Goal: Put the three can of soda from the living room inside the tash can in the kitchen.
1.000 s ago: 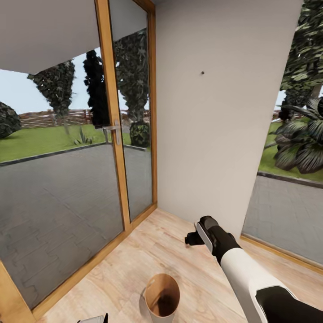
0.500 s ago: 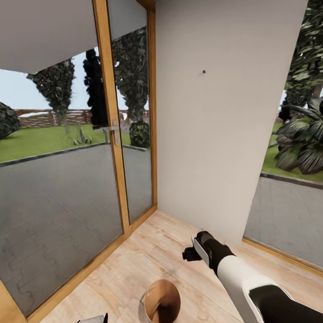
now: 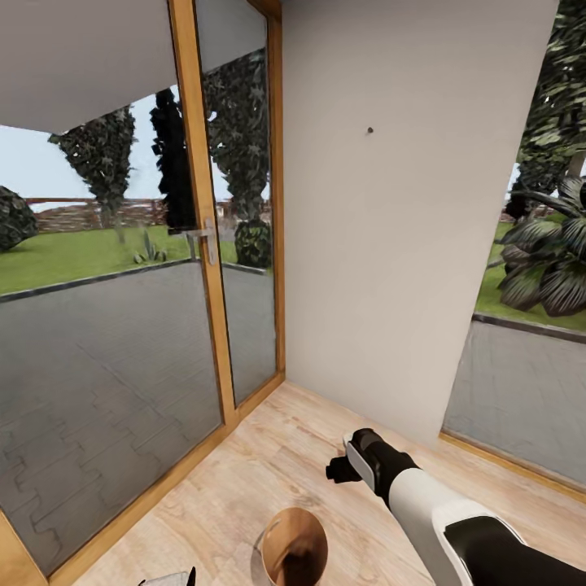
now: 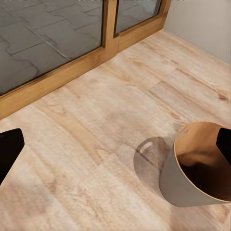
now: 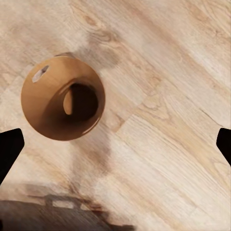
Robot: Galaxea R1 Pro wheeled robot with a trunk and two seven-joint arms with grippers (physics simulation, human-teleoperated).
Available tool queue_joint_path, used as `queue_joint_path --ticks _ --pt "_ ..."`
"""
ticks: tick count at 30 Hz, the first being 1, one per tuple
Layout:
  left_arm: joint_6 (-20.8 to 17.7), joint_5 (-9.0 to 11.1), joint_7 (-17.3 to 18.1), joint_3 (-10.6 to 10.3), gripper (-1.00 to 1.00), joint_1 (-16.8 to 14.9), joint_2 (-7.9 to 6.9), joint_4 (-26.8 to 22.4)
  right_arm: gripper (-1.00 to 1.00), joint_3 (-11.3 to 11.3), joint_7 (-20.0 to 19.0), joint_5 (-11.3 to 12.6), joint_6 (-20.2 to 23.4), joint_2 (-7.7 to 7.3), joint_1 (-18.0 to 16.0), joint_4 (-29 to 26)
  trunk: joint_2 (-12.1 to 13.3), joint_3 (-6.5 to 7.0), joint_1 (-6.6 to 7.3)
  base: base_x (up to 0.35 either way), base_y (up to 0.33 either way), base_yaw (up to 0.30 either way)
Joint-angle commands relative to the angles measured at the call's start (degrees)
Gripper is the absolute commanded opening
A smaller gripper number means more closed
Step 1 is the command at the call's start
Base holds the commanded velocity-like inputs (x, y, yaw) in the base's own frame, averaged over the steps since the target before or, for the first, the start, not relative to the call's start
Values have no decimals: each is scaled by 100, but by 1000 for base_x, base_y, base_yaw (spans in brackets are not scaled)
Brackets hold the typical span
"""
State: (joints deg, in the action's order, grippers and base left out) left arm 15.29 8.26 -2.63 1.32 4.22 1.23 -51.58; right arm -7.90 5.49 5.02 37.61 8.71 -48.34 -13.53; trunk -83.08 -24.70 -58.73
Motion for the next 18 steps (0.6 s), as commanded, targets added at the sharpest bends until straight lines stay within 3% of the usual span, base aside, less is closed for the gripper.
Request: queue_joint_path --ticks 1,6,18 --pt "-2 0 2 2 100 0 0 -2 100 3 -4 33 -2 3 0 0 0 0 0 0 0 0" --pt "-19 2 9 -3 100 0 0 18 100 7 0 162 -20 11 0 -18 0 0 0 0 102 0" --pt "-23 3 10 4 100 0 0 26 100 8 38 191 -34 0 0 -35 0 0 0 0 249 0"
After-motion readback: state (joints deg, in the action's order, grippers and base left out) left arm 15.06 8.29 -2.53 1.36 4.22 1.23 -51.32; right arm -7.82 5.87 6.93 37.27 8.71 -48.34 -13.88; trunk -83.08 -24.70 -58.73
